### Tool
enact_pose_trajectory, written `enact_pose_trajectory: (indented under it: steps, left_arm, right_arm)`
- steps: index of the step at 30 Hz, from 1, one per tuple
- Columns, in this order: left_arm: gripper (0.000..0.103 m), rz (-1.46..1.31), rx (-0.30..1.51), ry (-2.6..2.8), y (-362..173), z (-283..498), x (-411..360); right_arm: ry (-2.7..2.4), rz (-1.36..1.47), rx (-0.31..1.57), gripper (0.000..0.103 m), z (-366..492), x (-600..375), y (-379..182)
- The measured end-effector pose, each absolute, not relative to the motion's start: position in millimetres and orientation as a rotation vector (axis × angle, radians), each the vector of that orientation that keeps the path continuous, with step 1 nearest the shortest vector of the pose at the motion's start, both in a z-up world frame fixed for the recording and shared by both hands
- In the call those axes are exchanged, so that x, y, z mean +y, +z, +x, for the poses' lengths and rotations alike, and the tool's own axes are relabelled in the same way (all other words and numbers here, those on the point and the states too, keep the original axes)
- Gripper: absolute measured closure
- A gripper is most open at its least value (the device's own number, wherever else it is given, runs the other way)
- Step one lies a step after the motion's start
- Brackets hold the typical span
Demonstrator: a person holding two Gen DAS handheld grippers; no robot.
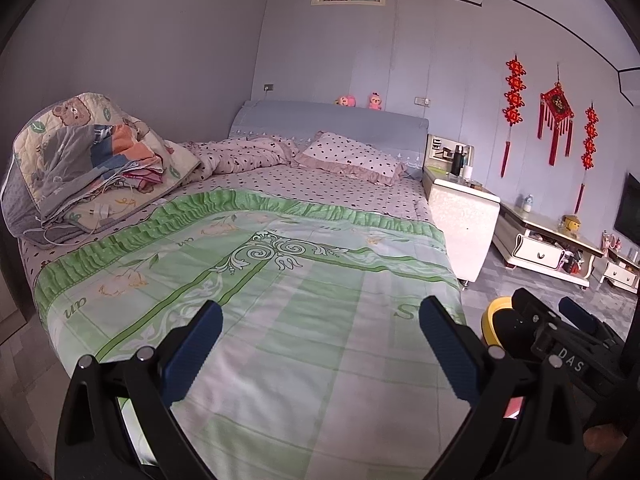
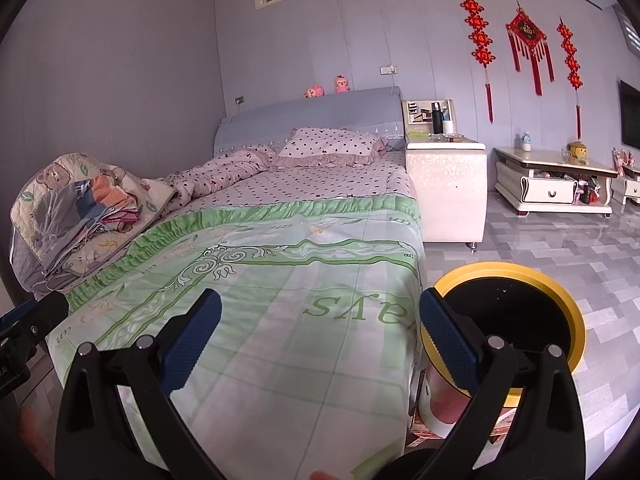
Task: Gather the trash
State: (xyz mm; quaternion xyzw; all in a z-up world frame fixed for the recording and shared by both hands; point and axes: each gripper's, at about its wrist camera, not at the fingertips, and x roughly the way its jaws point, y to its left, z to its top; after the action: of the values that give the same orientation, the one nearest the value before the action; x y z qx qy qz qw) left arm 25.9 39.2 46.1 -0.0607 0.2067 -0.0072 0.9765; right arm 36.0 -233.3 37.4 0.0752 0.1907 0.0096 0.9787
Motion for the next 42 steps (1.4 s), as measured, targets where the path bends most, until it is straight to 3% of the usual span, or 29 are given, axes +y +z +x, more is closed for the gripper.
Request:
enact_pose_trajectory:
  steps: [42]
  left_arm:
    - [0.008,-0.116,0.422,-0.034,43.8,24.7,32.5]
  right_arm:
    - [-0.023,0.190,0.419,0.008,42.8,-243.1,23.4]
